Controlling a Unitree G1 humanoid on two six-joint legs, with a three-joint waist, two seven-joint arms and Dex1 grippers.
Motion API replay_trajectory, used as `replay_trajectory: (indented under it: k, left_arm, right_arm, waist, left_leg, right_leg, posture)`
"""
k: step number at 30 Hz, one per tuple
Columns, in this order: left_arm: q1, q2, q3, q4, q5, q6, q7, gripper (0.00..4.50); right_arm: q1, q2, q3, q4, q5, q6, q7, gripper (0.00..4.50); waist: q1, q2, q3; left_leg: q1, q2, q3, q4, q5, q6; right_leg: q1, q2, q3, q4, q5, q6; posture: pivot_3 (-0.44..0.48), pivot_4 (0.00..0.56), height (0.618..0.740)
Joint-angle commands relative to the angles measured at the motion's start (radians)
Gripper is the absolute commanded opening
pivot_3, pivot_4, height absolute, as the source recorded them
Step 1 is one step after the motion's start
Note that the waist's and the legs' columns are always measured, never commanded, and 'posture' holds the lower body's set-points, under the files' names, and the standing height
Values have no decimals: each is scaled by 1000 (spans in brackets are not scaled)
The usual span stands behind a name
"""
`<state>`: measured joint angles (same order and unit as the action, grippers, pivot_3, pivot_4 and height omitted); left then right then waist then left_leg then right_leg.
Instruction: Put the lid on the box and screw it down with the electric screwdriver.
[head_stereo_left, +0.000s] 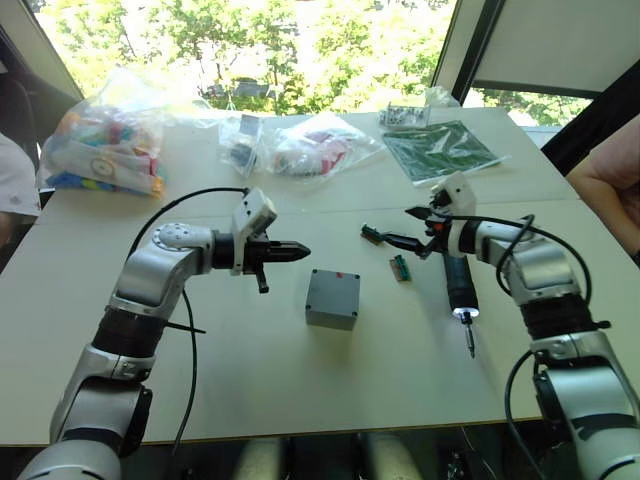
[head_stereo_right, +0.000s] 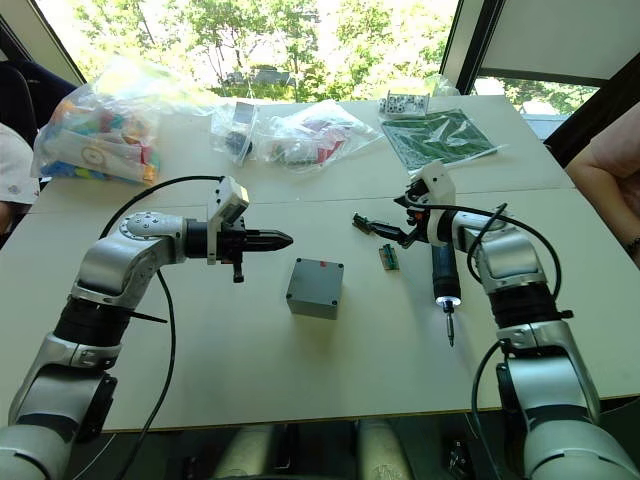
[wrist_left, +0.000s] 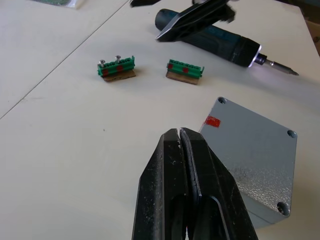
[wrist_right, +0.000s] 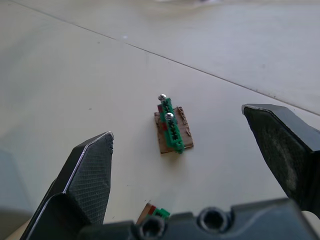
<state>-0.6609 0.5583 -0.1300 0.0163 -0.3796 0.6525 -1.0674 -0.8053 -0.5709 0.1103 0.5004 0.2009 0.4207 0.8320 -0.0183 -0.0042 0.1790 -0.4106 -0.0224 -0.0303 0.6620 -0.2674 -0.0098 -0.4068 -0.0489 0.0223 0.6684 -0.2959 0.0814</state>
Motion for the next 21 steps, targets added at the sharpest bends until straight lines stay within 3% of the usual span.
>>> replay_trajectory:
  k: [1,5,9,21]
  left_arm:
    - [20,13,20,-56,-9,6,21,0]
    - [57,20,18,-90,-13,13,37,0]
    - [72,23,18,-106,-16,20,44,0]
    - [88,23,10,-116,-10,18,53,0]
  right_arm:
    - [-74,29,-8,108,-37,-104,9,4447]
    - [-110,62,-14,203,-61,-155,7,3502]
    - [-123,79,-17,238,-70,-173,27,2137]
    - [-123,113,-16,285,-107,-198,36,2137]
  waist:
    - [2,0,0]
    - [4,0,0]
    - [4,0,0]
    - [2,0,0]
  left_leg:
    - [0,0,0,0,0,0]
    - [0,0,0,1,0,0]
    - [0,0,0,1,0,0]
    - [0,0,0,1,0,0]
  right_leg:
    - [0,0,0,0,0,0]
    - [0,0,0,0,0,0]
    - [0,0,0,0,0,0]
    - [0,-1,0,1,0,0]
  posture:
    - [0,150,740]
    - [0,150,740]
    - [0,150,740]
    - [0,150,740]
